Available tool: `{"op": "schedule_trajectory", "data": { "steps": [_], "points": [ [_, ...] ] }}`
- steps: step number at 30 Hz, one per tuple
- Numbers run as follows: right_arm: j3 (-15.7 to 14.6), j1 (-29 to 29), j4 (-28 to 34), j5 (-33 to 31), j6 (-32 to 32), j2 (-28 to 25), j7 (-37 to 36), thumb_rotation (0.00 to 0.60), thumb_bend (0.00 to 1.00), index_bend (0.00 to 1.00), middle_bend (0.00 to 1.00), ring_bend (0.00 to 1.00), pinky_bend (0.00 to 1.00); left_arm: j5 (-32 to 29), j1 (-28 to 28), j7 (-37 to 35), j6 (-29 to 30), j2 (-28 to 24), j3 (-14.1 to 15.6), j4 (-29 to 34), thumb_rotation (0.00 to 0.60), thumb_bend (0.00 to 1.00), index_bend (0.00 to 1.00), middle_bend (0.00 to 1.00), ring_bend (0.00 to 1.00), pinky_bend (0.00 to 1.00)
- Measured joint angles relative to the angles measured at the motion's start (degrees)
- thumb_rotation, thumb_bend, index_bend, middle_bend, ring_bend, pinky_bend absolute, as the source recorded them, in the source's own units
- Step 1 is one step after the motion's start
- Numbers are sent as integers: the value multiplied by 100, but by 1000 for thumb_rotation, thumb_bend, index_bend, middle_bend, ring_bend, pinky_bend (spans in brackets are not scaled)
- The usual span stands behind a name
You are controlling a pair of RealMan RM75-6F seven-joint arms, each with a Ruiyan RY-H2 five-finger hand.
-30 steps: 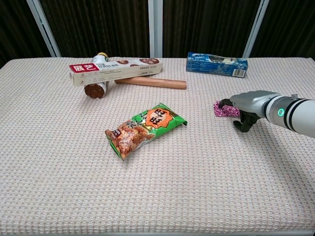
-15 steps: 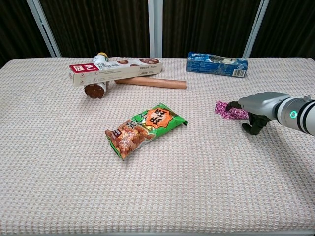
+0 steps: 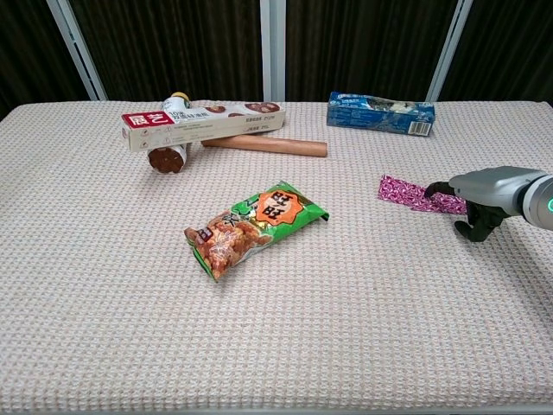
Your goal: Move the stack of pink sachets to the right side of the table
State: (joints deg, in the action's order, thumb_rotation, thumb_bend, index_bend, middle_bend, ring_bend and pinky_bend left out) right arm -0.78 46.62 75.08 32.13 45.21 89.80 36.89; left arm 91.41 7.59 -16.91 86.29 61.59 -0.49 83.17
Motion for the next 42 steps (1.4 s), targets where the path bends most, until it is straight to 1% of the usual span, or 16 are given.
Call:
{"op": "schedule_trajectory", "data": {
  "steps": [13, 29, 32, 38, 42],
  "points": [
    [-119, -259, 285, 328, 91, -426, -296, 575, 533, 172, 1000, 1000, 1000, 20, -11, 59, 34, 9, 5, 75, 600, 0, 312, 285, 234, 345],
    [-233, -574, 373, 627, 106, -767, -631, 569, 535, 185, 1000, 1000, 1000, 82, -39, 89, 122, -2, 14, 133, 600, 0, 312, 285, 234, 345],
    [-251, -617, 378, 672, 91, -801, -671, 580, 534, 186, 1000, 1000, 1000, 93, -44, 109, 130, -5, 22, 153, 600, 0, 312, 285, 234, 345],
    [-218, -658, 384, 793, 89, -827, -753, 575, 535, 186, 1000, 1000, 1000, 107, -46, 151, 146, -23, 20, 208, 600, 0, 312, 285, 234, 345],
    [-129, -652, 548, 901, 161, -901, -800, 578, 536, 186, 1000, 1000, 1000, 111, -31, 167, 130, -30, 15, 252, 600, 0, 312, 285, 234, 345]
  ]
}}
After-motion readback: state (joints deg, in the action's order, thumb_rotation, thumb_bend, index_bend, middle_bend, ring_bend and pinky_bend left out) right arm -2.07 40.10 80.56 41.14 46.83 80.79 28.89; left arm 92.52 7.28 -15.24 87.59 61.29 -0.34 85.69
